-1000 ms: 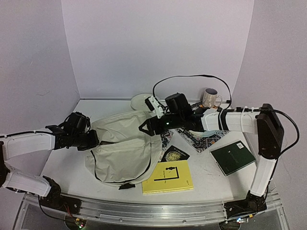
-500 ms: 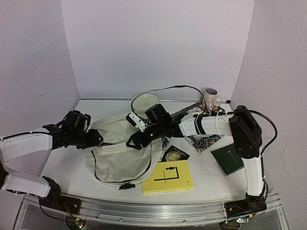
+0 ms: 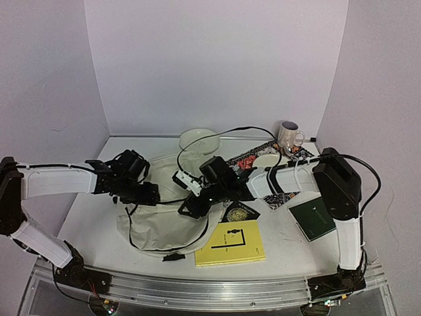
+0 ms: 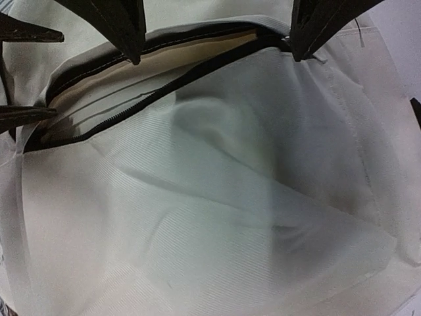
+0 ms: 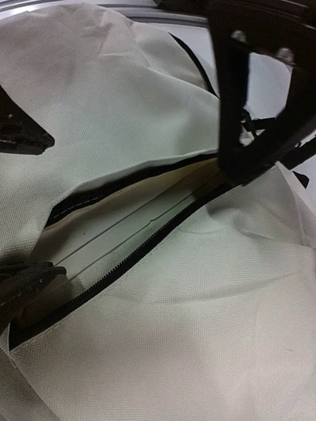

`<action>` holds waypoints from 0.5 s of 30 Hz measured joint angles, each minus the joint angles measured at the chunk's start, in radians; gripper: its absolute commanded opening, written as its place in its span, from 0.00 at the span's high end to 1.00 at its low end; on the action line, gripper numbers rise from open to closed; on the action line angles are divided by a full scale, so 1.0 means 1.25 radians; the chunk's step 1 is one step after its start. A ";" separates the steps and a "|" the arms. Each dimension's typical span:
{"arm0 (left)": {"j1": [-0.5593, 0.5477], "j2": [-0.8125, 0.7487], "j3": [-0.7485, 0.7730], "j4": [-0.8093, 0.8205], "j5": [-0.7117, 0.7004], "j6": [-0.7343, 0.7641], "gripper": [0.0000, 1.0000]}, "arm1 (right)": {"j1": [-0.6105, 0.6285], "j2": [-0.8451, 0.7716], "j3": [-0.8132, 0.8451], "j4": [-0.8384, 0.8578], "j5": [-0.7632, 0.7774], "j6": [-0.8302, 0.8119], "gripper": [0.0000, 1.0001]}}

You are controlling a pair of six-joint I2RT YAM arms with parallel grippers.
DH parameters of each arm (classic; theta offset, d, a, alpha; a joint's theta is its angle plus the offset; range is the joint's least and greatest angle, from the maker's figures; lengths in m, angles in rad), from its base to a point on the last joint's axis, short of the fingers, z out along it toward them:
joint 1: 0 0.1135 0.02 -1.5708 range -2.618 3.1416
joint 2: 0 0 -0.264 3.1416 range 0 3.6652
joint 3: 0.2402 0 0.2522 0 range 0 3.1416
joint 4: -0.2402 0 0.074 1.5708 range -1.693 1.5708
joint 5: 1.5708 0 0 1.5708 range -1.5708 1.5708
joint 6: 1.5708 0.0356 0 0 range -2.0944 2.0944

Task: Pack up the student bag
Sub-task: Move the student bag to the center of the board.

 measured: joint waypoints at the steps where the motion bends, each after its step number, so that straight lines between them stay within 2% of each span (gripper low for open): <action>1: -0.016 0.018 0.011 -0.005 -0.011 0.002 0.23 | 0.001 -0.005 -0.011 0.011 0.006 -0.006 0.47; 4: -0.045 0.055 0.029 -0.019 -0.044 0.003 0.22 | 0.002 -0.022 -0.049 0.046 0.022 -0.019 0.47; 15: -0.046 0.163 0.090 -0.080 -0.187 0.000 0.18 | 0.003 -0.048 -0.092 0.086 0.043 -0.042 0.47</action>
